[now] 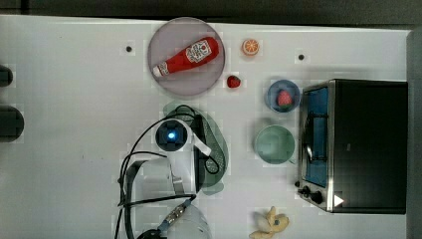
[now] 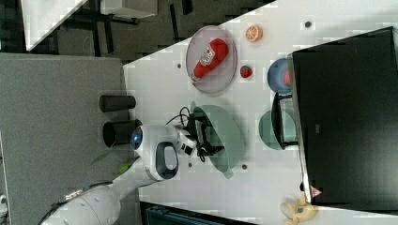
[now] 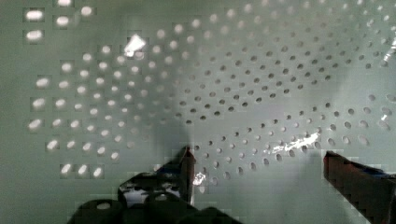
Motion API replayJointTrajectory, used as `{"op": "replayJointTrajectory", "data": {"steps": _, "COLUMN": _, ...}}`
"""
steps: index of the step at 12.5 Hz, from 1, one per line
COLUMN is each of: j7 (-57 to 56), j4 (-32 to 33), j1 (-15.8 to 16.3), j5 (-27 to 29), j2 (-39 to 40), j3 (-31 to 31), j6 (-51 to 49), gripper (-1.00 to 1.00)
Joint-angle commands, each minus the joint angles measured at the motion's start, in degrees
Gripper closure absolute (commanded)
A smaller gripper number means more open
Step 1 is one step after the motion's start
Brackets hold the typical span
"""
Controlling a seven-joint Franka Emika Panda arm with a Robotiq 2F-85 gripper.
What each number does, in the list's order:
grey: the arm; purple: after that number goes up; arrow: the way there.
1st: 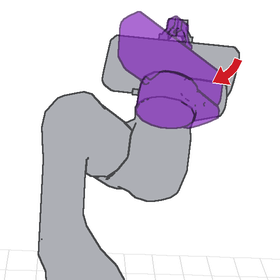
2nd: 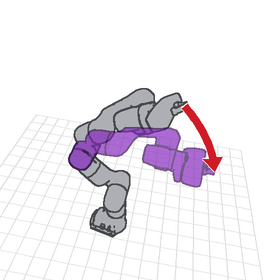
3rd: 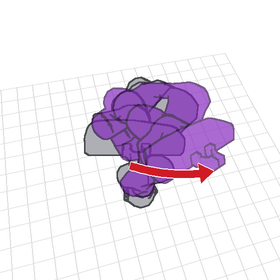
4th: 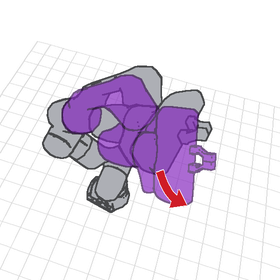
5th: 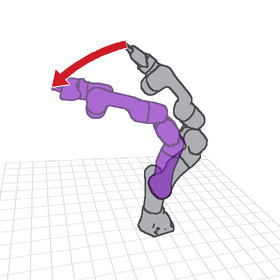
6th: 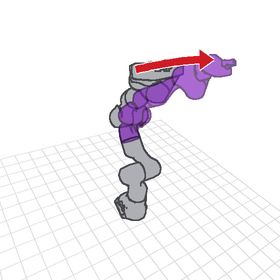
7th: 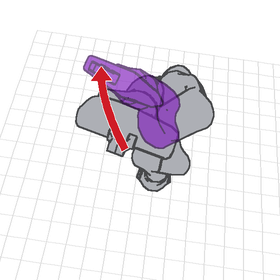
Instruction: Drag strainer right to left.
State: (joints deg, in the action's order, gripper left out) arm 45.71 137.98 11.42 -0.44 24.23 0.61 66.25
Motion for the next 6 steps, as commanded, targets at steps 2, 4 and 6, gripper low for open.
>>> {"op": "replayJointTrajectory", "data": {"steps": 2, "j7": 11.8, "j4": -1.35, "j1": 4.55, "j5": 0.1, "j2": -1.63, "j3": 0.63, "j6": -0.8, "gripper": -1.0}}
{"op": "replayJointTrajectory", "data": {"steps": 4, "j7": 16.55, "j4": -2.3, "j1": 6.52, "j5": 0.13, "j2": -1.62, "j3": 0.8, "j6": -2.35, "gripper": -1.0}}
{"op": "replayJointTrajectory", "data": {"steps": 6, "j7": 19.67, "j4": -3.51, "j1": 8.01, "j5": 0.14, "j2": -1.54, "j3": 1.51, "j6": -3.88, "gripper": -1.0}}
